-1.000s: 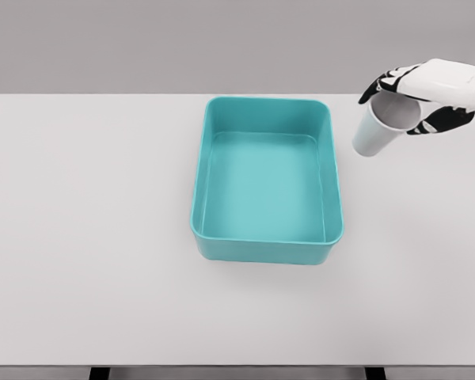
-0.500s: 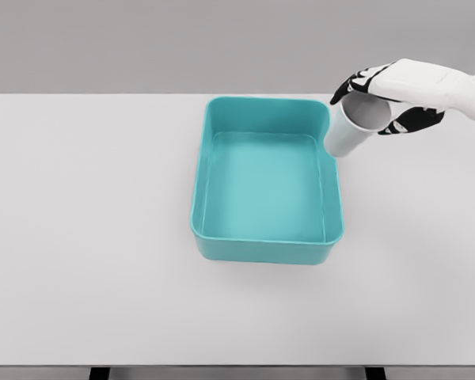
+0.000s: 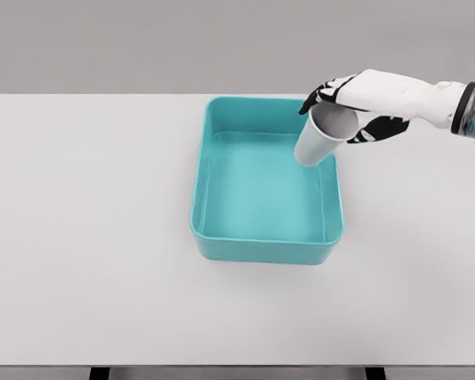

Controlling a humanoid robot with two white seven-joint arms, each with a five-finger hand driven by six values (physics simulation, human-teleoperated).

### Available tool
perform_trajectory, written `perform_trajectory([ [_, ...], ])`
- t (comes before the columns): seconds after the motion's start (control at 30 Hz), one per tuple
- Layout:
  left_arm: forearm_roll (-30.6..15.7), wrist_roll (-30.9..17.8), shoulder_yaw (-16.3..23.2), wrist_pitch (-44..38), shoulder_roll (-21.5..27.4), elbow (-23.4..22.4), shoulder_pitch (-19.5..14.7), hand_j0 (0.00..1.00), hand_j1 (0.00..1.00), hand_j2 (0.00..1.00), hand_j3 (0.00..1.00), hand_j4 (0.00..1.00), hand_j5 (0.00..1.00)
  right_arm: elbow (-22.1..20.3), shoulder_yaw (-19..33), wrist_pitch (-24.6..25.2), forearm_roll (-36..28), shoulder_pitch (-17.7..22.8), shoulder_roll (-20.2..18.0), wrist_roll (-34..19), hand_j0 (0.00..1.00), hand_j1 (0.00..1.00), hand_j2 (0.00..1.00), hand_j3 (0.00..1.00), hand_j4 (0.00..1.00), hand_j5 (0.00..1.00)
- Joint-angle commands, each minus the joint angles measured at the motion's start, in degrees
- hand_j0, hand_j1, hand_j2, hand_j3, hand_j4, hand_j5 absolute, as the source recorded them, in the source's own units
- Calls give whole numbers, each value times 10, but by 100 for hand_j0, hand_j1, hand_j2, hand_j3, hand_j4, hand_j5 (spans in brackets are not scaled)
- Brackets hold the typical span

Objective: Put the paper cup into the basket with your right arm

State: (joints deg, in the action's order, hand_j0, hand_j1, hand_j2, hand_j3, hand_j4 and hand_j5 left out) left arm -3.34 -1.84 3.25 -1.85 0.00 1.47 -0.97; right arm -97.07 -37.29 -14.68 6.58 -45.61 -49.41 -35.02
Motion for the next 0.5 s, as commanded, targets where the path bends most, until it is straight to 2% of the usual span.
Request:
perform_trajectory([
  [0.0, 0, 0, 0, 0, 0, 0, 0, 100, 100, 100, 100, 100, 100, 1, -9, 2, -2, -1, 12, 0, 68, 68, 68, 68, 68, 68],
  [0.13, 0, 0, 0, 0, 0, -1, 0, 100, 100, 100, 100, 100, 100, 7, -21, 4, 2, -4, 30, 0, 67, 67, 67, 67, 67, 67],
  [0.3, 0, 0, 0, 0, 0, -1, 0, 100, 100, 100, 100, 100, 100, 10, -39, 4, 2, -10, 33, 0, 68, 68, 68, 68, 68, 68],
  [0.47, 0, 0, 0, 0, 0, 0, 0, 100, 100, 100, 100, 100, 100, 31, -64, 4, 6, -23, 59, 0, 68, 68, 68, 68, 68, 68],
])
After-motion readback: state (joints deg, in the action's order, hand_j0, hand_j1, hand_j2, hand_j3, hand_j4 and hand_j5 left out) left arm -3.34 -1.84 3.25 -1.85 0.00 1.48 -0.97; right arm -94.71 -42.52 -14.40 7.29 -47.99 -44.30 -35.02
